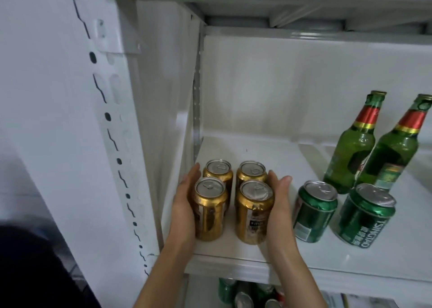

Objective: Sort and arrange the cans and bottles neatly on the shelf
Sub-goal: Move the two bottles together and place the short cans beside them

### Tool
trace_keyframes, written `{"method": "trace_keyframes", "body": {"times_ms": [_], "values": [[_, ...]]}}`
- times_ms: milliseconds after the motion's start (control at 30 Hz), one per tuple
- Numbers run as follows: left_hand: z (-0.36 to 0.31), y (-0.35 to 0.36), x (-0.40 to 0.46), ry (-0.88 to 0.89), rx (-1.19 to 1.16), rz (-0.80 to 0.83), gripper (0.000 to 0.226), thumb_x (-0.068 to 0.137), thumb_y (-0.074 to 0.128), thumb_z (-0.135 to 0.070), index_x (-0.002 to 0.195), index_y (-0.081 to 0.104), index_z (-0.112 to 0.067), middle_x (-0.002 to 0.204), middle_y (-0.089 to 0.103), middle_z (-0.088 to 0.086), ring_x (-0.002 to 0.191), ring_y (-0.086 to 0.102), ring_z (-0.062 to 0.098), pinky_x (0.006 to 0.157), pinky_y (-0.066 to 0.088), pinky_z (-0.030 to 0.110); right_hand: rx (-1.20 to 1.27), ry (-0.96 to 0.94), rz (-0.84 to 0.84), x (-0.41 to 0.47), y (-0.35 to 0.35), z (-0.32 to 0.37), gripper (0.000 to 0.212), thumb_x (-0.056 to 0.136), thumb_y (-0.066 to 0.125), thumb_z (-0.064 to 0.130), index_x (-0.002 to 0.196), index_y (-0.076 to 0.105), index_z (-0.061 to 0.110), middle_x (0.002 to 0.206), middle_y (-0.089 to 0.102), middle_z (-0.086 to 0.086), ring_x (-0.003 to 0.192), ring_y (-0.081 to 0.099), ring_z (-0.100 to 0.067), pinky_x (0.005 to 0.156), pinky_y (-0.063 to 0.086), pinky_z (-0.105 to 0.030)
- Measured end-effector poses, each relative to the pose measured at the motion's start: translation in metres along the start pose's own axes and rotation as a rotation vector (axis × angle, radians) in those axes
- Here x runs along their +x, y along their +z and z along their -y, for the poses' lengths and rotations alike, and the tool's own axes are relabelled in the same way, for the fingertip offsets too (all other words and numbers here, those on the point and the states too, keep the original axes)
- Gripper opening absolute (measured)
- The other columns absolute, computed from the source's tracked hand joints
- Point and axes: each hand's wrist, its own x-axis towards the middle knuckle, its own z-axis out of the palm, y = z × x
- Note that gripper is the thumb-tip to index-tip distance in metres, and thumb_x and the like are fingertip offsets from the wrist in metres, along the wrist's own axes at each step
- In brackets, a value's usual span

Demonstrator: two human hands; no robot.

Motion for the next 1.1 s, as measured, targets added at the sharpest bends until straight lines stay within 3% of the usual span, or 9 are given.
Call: {"method": "trace_keyframes", "body": {"times_ms": [100,200,500,667,733,833,900,1000,1100], "values": [[0.005,0.007,0.005,-0.059,-0.006,0.048,0.047,0.097,0.051,-0.054,0.133,0.07,-0.03,0.121,0.078,0.001,0.115,0.073,0.023,0.104,0.053,0.049,0.064,-0.024,0.014,0.008,0.004,-0.01,0.081,0.071,0.043,0.088,0.139,0.055,0.045,0.129,0.073,0.011,0.125,0.065,-0.015,0.115,0.043,-0.053],[0.016,0.009,0.013,-0.066,-0.058,0.065,0.062,0.09,0.053,-0.064,0.137,0.067,-0.027,0.132,0.073,0.007,0.125,0.068,0.029,0.113,0.045,0.055,0.074,-0.05,0.004,0.014,0.008,-0.019,0.081,0.077,0.047,0.089,0.141,0.056,0.041,0.134,0.07,0.006,0.128,0.064,-0.018,0.116,0.041,-0.054],[0.019,0.017,0.029,0.071,0.016,-0.012,0.045,0.111,0.031,-0.04,0.131,0.069,-0.027,0.116,0.08,0.0,0.112,0.074,0.02,0.103,0.054,0.046,-0.004,-0.079,0.023,0.026,0.01,-0.029,0.093,0.073,0.039,0.096,0.149,0.046,0.043,0.143,0.063,0.009,0.135,0.057,-0.014,0.117,0.04,-0.053],[0.018,0.005,0.022,0.163,0.148,0.11,0.06,0.103,0.029,-0.063,0.148,0.053,-0.03,0.134,0.072,-0.007,0.127,0.066,0.012,0.114,0.047,0.048,-0.014,-0.079,0.167,0.024,-0.005,-0.027,0.096,0.072,0.052,0.093,0.154,0.037,0.046,0.151,0.055,0.012,0.141,0.051,-0.013,0.119,0.037,-0.054],[0.017,-0.004,0.015,0.219,0.218,0.176,0.073,0.094,0.041,-0.076,0.155,0.042,-0.035,0.142,0.064,-0.016,0.131,0.061,0.004,0.113,0.048,0.038,-0.066,-0.095,0.264,0.021,-0.015,-0.025,0.084,0.077,0.069,0.075,0.151,0.034,0.053,0.154,0.051,0.014,0.143,0.049,-0.013,0.117,0.04,-0.052],[0.009,-0.013,0.009,0.299,0.369,0.305,0.095,0.08,0.078,-0.055,0.158,0.025,-0.044,0.141,0.051,-0.038,0.127,0.055,-0.014,0.098,0.05,0.012,-0.208,-0.161,0.45,0.019,-0.026,-0.024,0.099,0.08,0.086,0.007,0.143,0.026,0.054,0.148,0.058,0.008,0.135,0.057,-0.011,0.1,0.054,-0.03],[0.009,-0.016,0.013,0.304,0.426,0.376,0.118,0.068,0.095,-0.027,0.155,0.018,-0.045,0.136,0.052,-0.042,0.124,0.056,-0.017,0.09,0.049,0.005,-0.243,-0.155,0.498,0.022,-0.031,-0.026,0.118,0.072,0.084,-0.014,0.143,0.018,0.055,0.149,0.055,0.003,0.134,0.058,-0.012,0.096,0.057,-0.029],[0.016,-0.018,0.021,0.325,0.442,0.387,0.131,0.051,0.096,-0.013,0.151,0.019,-0.046,0.135,0.059,-0.037,0.129,0.058,-0.006,0.094,0.05,0.01,-0.341,-0.178,0.465,0.031,-0.035,-0.03,0.134,0.063,0.094,0.006,0.15,0.007,0.059,0.157,0.045,0.003,0.141,0.052,-0.014,0.11,0.05,-0.048],[0.019,-0.019,0.025,0.361,0.452,0.391,0.127,0.048,0.097,-0.014,0.151,0.028,-0.042,0.143,0.061,-0.018,0.133,0.058,0.001,0.099,0.051,0.014,-0.396,-0.182,0.462,0.036,-0.038,-0.034,0.137,0.058,0.096,0.017,0.145,0.005,0.07,0.159,0.039,0.005,0.144,0.047,-0.014,0.113,0.046,-0.052]]}}
